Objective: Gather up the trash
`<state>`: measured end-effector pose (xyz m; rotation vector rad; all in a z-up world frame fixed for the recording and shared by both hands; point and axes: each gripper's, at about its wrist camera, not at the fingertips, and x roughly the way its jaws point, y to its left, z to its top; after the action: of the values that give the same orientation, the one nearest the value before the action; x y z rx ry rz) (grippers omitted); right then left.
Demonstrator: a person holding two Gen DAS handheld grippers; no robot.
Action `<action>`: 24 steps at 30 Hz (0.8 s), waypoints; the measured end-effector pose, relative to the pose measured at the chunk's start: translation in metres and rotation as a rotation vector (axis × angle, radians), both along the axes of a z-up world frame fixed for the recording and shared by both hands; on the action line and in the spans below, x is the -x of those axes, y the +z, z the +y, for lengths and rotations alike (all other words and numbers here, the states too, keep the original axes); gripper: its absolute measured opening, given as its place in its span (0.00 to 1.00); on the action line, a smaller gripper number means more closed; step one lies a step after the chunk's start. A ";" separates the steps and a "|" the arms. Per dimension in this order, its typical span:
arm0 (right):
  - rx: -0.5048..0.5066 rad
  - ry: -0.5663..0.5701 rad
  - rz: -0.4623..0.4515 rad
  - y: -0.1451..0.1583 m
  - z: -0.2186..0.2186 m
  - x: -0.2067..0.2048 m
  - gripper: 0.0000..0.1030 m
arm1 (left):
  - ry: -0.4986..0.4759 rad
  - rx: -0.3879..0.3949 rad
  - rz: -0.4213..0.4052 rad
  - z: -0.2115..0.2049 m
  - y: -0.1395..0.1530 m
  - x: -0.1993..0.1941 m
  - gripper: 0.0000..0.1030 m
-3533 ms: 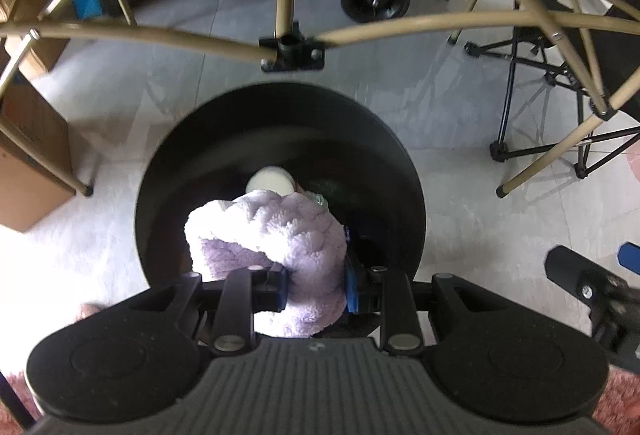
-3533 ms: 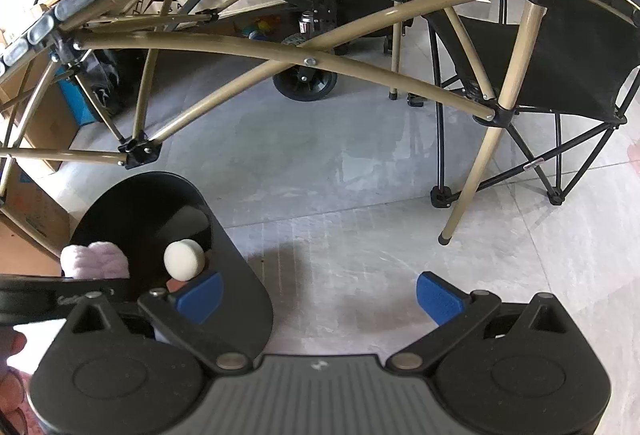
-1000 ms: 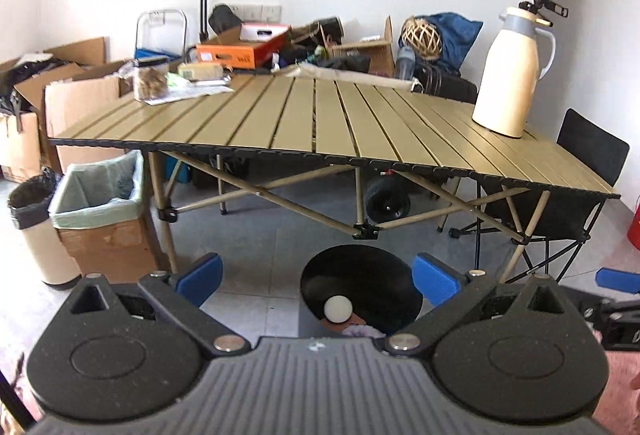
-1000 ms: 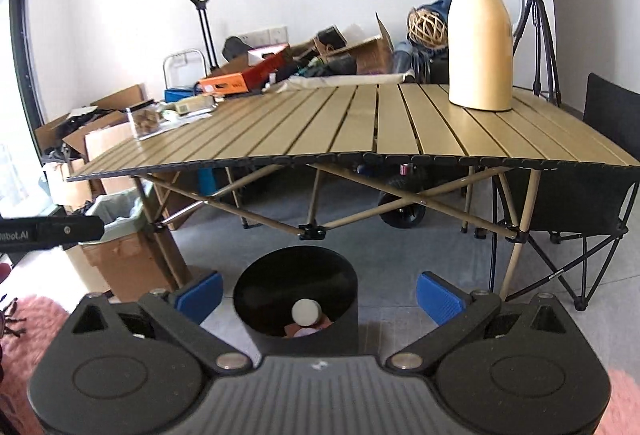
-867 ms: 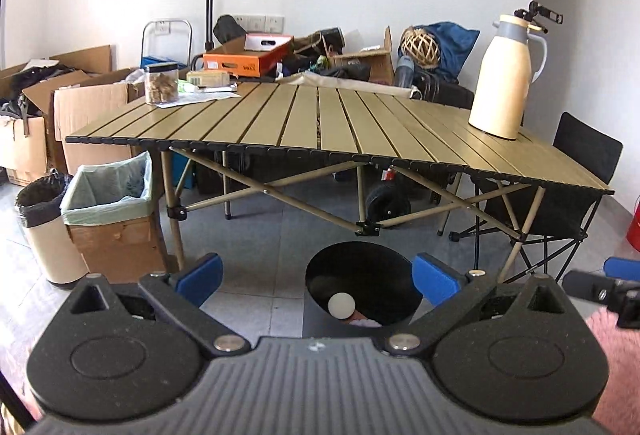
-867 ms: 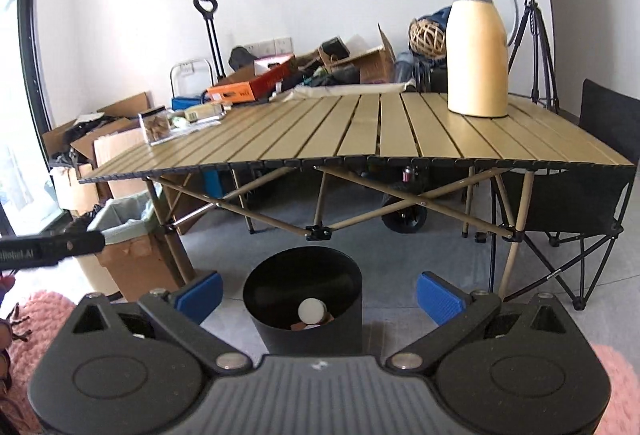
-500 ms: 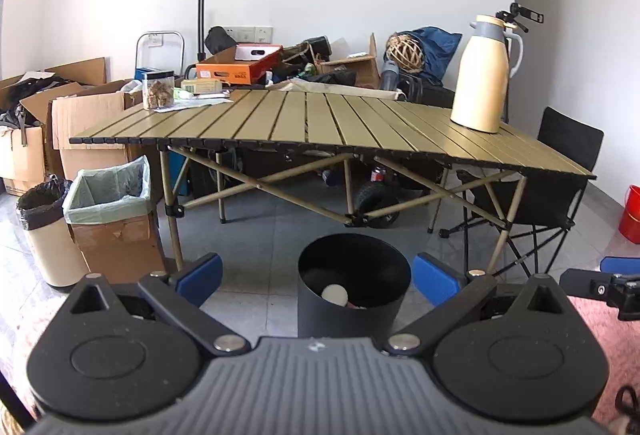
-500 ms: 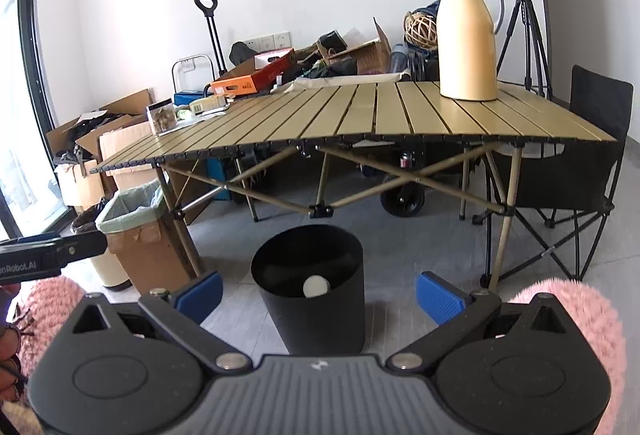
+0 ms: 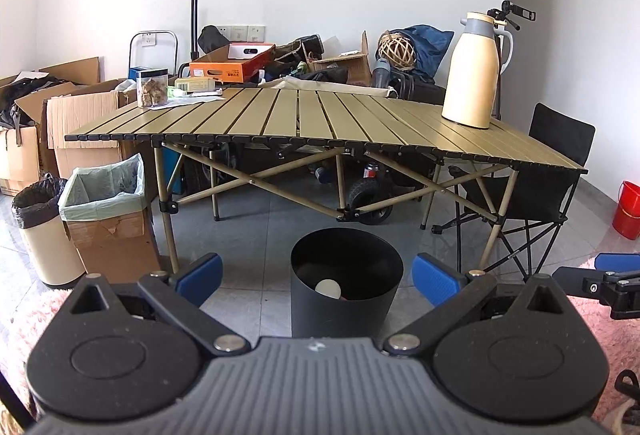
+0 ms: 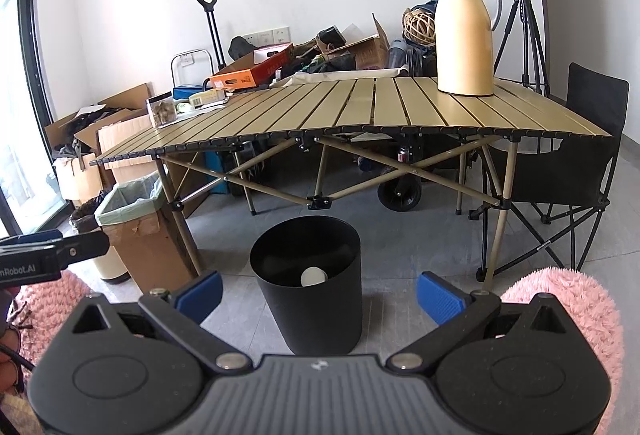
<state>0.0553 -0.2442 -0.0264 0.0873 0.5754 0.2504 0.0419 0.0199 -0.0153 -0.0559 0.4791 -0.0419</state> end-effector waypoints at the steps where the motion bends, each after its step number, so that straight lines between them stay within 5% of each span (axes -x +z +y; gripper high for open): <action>1: 0.000 0.000 0.000 0.000 0.000 0.000 1.00 | 0.000 0.000 0.000 0.000 0.000 0.000 1.00; 24: 0.007 -0.002 -0.001 0.002 -0.001 -0.001 1.00 | 0.003 0.001 -0.004 -0.001 0.002 0.002 1.00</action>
<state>0.0561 -0.2452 -0.0243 0.0811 0.5748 0.2470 0.0395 0.0188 -0.0128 -0.0571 0.4750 -0.0396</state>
